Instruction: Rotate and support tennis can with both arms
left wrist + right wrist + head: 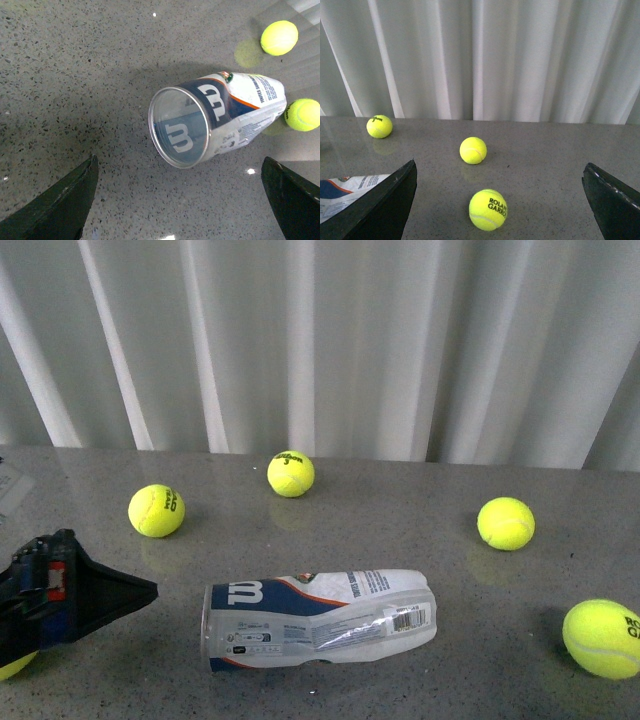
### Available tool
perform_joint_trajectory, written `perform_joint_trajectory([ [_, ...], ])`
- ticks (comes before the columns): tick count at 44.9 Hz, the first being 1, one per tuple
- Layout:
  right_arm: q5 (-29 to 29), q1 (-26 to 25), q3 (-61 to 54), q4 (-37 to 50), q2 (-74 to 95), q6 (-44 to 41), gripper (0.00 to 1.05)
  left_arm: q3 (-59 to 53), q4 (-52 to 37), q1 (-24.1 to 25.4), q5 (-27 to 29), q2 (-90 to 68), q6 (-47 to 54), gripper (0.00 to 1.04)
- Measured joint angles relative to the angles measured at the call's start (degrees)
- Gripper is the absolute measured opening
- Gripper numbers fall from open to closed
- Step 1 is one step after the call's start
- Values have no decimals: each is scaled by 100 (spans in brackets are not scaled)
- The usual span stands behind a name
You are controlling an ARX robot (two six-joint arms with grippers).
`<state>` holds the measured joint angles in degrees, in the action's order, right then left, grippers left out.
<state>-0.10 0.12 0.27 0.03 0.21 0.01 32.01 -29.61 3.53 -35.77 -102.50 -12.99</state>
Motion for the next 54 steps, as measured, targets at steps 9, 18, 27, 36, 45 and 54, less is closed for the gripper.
perform_joint_trajectory([
  [9, 0, 0, 0, 0, 0, 0, 98, 352, -133, -271, 131, -748, -22, 98],
  [18, 0, 0, 0, 0, 0, 0, 98, 601, -321, -570, 181, -1182, -129, 98],
  [27, 0, 0, 0, 0, 0, 0, 98, 863, -466, -774, 168, -1408, -400, 98],
  [36, 0, 0, 0, 0, 0, 0, 98, 1080, -573, -1003, 120, -1563, -691, 98],
  [45, 0, 0, 0, 0, 0, 0, 98, 1207, -629, -1311, -151, -1886, -1174, 98],
  [54, 0, 0, 0, 0, 0, 0, 98, 1217, -1119, -1493, -192, -2236, -1985, 61],
])
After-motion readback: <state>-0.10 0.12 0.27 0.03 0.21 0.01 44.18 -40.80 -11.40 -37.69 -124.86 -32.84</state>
